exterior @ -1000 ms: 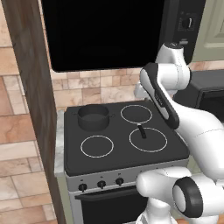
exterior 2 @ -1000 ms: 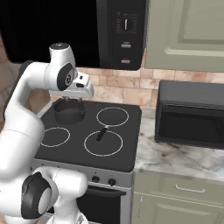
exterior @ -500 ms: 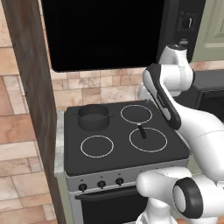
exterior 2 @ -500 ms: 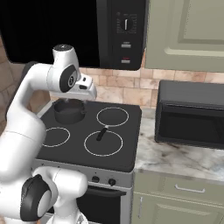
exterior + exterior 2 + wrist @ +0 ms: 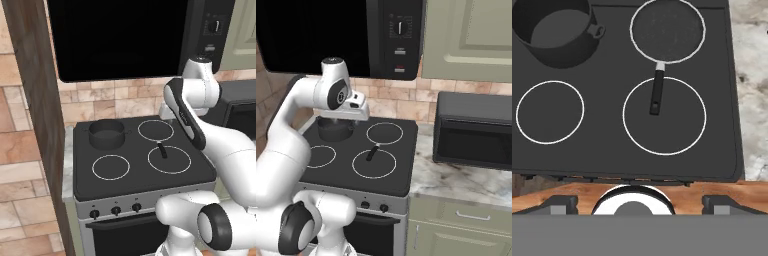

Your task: Move the pot and pan from the stove into the sink.

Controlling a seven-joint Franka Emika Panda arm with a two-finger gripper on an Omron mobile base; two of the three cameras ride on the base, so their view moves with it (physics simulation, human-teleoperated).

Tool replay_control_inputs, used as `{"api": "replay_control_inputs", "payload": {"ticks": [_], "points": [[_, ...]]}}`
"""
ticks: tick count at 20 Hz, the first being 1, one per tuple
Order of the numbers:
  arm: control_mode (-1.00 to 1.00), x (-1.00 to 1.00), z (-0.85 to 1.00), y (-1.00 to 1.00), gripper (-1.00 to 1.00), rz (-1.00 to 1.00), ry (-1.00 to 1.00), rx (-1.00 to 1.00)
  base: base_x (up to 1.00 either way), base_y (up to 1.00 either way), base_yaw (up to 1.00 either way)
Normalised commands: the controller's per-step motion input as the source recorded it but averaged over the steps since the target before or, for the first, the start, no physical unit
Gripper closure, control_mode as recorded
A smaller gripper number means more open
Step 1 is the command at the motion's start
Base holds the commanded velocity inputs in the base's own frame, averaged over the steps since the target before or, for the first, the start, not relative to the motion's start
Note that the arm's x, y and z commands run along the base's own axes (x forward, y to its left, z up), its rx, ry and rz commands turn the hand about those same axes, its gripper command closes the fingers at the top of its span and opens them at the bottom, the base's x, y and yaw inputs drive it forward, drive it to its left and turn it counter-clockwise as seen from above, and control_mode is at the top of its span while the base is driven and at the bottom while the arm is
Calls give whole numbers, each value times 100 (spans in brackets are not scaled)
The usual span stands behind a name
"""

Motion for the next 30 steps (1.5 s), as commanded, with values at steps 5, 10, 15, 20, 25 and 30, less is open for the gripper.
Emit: {"api": "replay_control_inputs", "payload": {"ticks": [5, 10, 15, 20, 25, 30], "points": [[-100, 1, -36, -1, -100, 0, 7, -1, 0, 0, 0], [-100, 0, -45, -3, -100, 0, 5, -1, 0, 0, 0], [-100, 5, -44, -1, -100, 0, 3, 0, 0, 0, 0], [-100, 13, -41, -6, -100, 0, 0, 0, 0, 0, 0], [-100, 26, -30, -10, -100, -1, 0, 0, 0, 0, 0], [-100, 29, -22, -11, -100, -1, 0, -1, 0, 0, 0]]}}
